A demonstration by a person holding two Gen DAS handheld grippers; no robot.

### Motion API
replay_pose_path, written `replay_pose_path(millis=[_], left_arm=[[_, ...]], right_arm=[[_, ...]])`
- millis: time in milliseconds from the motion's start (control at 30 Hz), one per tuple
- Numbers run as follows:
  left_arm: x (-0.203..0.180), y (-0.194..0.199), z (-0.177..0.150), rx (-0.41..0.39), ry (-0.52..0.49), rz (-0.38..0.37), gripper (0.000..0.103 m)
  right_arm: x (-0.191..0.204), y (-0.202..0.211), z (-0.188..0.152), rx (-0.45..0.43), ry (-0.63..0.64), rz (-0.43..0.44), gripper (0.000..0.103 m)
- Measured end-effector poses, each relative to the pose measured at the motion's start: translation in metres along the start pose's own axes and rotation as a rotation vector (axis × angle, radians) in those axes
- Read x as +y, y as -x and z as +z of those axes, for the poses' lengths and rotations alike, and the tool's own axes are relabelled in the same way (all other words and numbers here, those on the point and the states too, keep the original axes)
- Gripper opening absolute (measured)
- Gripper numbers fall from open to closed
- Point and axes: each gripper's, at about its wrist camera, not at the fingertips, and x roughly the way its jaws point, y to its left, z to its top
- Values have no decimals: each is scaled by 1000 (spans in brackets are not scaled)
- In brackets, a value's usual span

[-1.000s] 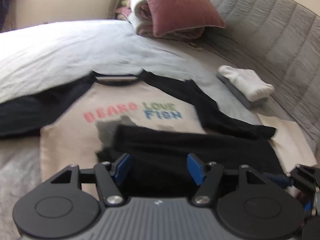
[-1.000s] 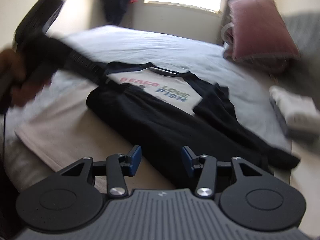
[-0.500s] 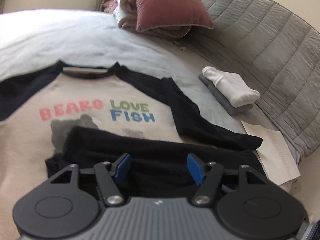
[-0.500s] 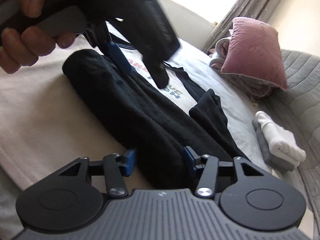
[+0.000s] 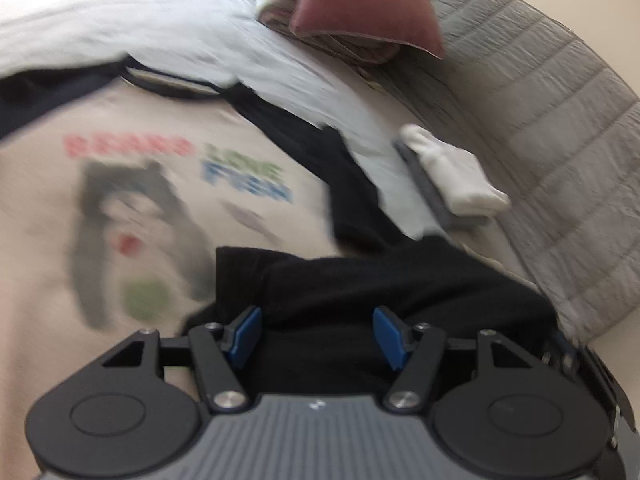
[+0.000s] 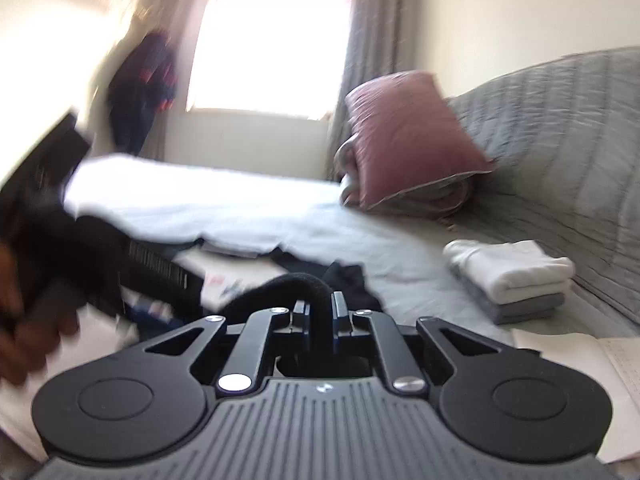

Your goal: Fold clothes

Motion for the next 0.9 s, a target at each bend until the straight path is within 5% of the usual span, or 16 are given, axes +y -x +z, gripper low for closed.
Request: replay_pose_path(millis=[367, 500, 633, 900], left_arm=[[-91, -68, -38, 117, 46, -288, 63], [-104, -65, -45, 132, -65, -241, 63], [-70, -37, -40, 130, -96, -125, 63], [25, 57, -34, 81, 15, 41, 64]], right_arm=[[-66, 35, 33, -102, -145, -29, 10], [-63, 34, 38, -104, -125, 3, 10], [-44, 27, 31, -75, -97, 70, 10], [47, 5, -7, 57, -21, 282, 10]])
